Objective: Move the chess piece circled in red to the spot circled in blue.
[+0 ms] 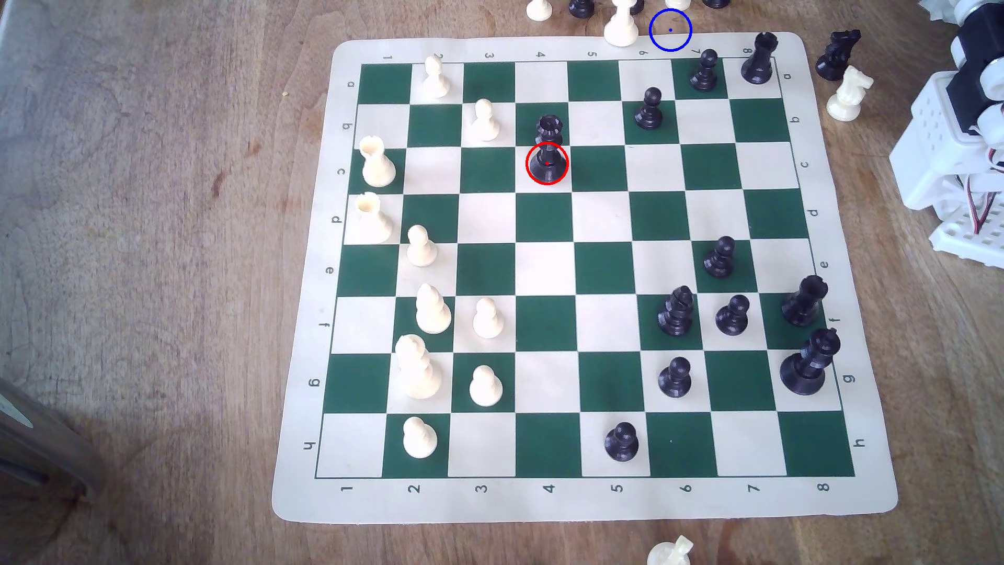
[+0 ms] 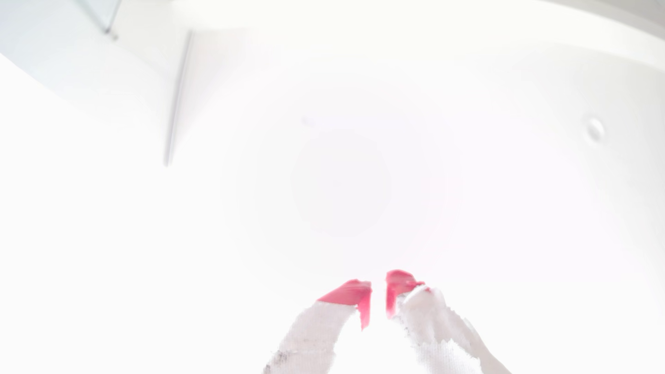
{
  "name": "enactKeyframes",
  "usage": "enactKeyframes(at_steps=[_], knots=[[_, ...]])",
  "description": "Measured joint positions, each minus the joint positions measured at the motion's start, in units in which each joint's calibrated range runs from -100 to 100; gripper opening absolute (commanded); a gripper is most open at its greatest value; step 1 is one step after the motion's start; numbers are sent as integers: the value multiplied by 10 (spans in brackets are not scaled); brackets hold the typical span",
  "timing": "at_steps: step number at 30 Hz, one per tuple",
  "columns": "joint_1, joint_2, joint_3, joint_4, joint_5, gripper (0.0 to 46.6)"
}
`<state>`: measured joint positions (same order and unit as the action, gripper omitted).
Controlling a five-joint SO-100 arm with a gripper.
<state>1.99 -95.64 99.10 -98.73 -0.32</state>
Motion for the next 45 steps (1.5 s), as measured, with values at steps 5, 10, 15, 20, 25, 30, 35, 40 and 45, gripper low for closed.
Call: enactKeyframes(at_steps=[5, 10, 15, 20, 25, 30, 35, 40, 45], knots=[[0, 0, 0, 0, 1, 17], [0, 0, 0, 0, 1, 17], [0, 0, 0, 0, 1, 16], [0, 0, 0, 0, 1, 2], [-2, 0, 0, 5, -44, 2], [-9, 0, 0, 113, -83, 1], [-10, 0, 0, 348, -12, 1], [1, 3, -24, 702, 53, 8], [60, 101, -200, 1109, 28, 27]])
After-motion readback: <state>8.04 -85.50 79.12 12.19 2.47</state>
